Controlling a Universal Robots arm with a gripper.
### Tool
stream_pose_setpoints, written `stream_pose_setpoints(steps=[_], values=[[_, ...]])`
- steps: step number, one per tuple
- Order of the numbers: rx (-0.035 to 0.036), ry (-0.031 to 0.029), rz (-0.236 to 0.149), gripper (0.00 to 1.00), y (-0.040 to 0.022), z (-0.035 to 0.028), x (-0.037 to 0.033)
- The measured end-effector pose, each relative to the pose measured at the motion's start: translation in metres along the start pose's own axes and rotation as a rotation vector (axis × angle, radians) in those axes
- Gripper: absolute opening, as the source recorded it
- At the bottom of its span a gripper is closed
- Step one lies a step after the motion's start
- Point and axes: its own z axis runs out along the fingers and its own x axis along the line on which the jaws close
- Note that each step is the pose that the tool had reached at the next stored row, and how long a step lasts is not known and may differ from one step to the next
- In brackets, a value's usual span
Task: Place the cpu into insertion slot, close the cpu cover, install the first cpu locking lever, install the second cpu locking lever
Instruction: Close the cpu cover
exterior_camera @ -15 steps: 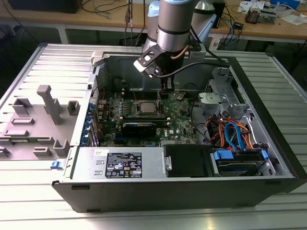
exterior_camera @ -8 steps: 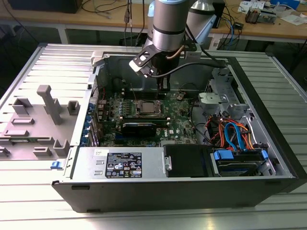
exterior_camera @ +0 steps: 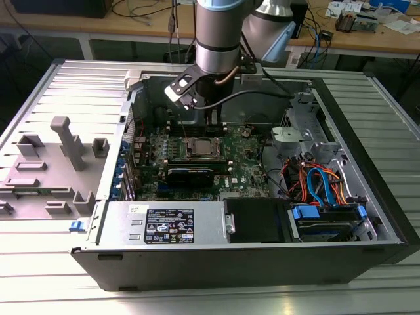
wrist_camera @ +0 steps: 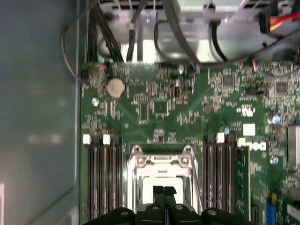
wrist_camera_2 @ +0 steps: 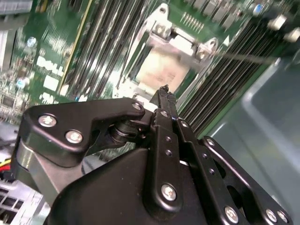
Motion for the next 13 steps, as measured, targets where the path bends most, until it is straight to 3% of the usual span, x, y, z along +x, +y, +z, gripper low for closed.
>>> stream_pose_setpoints(steps=[4,9,13], values=[[0.0002,0.0001,-0.002,0.11,-0.0112,0.0051,0.0000],[0.0002,0.0034,-0.011,0.11,-0.0181,0.0119,0.0000],[0.0003,0.0049,-0.031,0.11,-0.0248,0.0221,0.0000]])
